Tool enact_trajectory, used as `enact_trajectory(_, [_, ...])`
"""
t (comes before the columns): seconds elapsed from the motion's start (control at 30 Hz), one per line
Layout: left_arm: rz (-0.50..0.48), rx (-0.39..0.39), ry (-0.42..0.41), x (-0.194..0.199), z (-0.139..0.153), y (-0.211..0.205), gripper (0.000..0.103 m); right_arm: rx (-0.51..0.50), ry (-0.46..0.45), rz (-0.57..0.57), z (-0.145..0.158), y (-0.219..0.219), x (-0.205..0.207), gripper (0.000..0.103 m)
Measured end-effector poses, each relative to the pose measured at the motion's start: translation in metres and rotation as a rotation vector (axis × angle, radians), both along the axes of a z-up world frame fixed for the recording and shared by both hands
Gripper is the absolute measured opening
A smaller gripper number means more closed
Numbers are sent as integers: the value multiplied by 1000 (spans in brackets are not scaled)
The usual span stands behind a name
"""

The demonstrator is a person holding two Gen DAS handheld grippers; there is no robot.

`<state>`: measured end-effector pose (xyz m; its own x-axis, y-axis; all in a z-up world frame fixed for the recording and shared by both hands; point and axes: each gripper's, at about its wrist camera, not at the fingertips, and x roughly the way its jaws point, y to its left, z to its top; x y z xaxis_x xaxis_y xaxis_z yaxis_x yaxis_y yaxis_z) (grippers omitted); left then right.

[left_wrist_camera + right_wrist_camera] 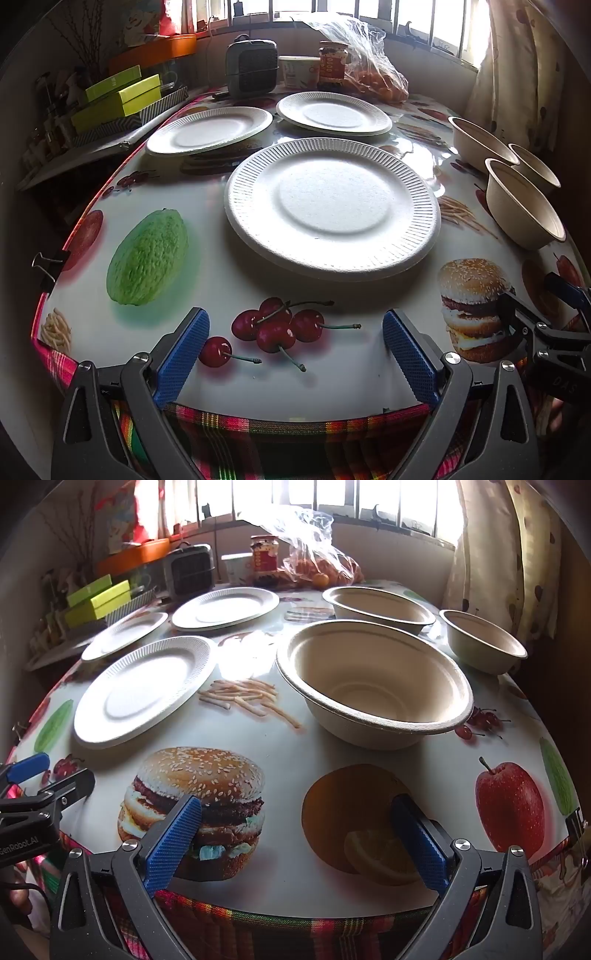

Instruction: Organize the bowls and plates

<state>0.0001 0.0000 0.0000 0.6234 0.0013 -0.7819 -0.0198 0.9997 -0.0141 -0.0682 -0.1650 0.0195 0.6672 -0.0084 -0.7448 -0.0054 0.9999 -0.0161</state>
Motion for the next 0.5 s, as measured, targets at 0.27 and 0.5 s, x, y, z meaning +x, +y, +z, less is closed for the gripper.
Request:
enact_trajectory(0.27, [-4, 3, 1, 1, 0, -1, 96, 1, -3, -3, 1, 1, -4, 103])
enact_trajectory(0.5, [-3, 5, 3, 0, 3, -2, 96, 3, -6, -6, 1, 0, -4, 103])
